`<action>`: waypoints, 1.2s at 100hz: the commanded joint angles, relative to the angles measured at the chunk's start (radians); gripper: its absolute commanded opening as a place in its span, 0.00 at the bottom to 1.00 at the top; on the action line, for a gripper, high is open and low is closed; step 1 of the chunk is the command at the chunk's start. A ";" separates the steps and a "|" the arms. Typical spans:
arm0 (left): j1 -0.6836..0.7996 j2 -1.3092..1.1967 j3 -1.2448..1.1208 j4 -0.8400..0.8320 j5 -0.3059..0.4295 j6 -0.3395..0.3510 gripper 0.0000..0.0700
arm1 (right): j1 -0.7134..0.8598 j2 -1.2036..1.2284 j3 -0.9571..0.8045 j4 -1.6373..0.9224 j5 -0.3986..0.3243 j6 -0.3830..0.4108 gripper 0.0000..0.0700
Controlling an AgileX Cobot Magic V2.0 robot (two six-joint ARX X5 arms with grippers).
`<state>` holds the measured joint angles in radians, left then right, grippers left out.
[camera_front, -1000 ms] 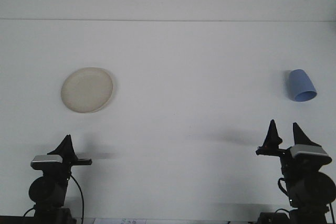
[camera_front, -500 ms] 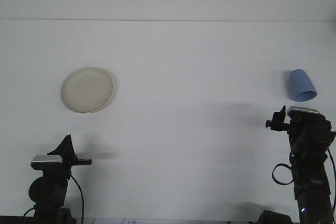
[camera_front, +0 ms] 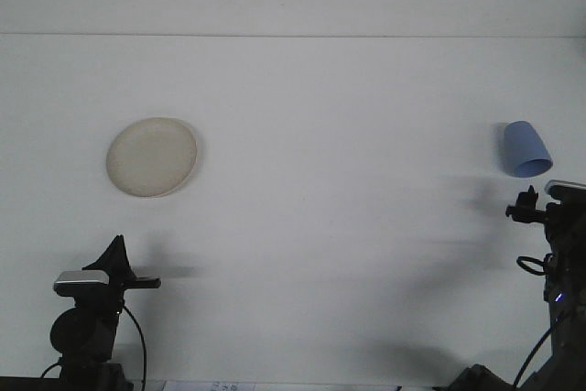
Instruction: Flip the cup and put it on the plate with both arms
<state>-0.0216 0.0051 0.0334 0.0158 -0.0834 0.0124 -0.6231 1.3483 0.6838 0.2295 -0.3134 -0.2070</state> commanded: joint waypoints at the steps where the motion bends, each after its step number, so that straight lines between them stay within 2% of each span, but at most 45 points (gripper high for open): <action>1: 0.002 -0.002 -0.019 0.013 -0.005 -0.002 0.02 | -0.010 0.076 0.048 0.035 -0.005 -0.016 0.73; 12: 0.002 -0.002 -0.019 0.013 -0.005 -0.002 0.02 | -0.013 0.200 0.134 0.039 -0.015 -0.053 0.73; 27: 0.002 -0.002 -0.019 0.013 -0.005 -0.002 0.02 | -0.015 0.343 0.251 0.041 -0.064 -0.065 0.72; 49: 0.002 -0.002 -0.019 0.014 -0.005 -0.002 0.02 | -0.015 0.510 0.364 0.120 -0.083 -0.110 0.71; 66: 0.002 -0.002 -0.019 0.013 -0.005 -0.002 0.02 | -0.015 0.608 0.407 0.205 -0.142 -0.116 0.59; 82: 0.002 -0.002 -0.019 0.014 -0.005 -0.002 0.02 | -0.010 0.657 0.417 0.304 -0.209 -0.114 0.38; 91: 0.002 -0.002 -0.019 0.014 -0.005 -0.002 0.02 | -0.008 0.659 0.417 0.308 -0.211 -0.114 0.11; 96: 0.002 -0.002 -0.019 0.013 -0.005 -0.002 0.02 | -0.008 0.659 0.417 0.308 -0.211 -0.106 0.01; 102: 0.002 -0.002 -0.019 0.014 -0.005 -0.002 0.02 | -0.009 0.657 0.417 0.308 -0.211 -0.090 0.00; 120: 0.002 -0.002 -0.019 0.013 -0.005 -0.002 0.02 | -0.010 0.594 0.417 0.277 -0.212 0.026 0.00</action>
<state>-0.0216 0.0051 0.0334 0.0158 -0.0834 0.0124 -0.6285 1.9701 1.0836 0.5083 -0.5224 -0.2539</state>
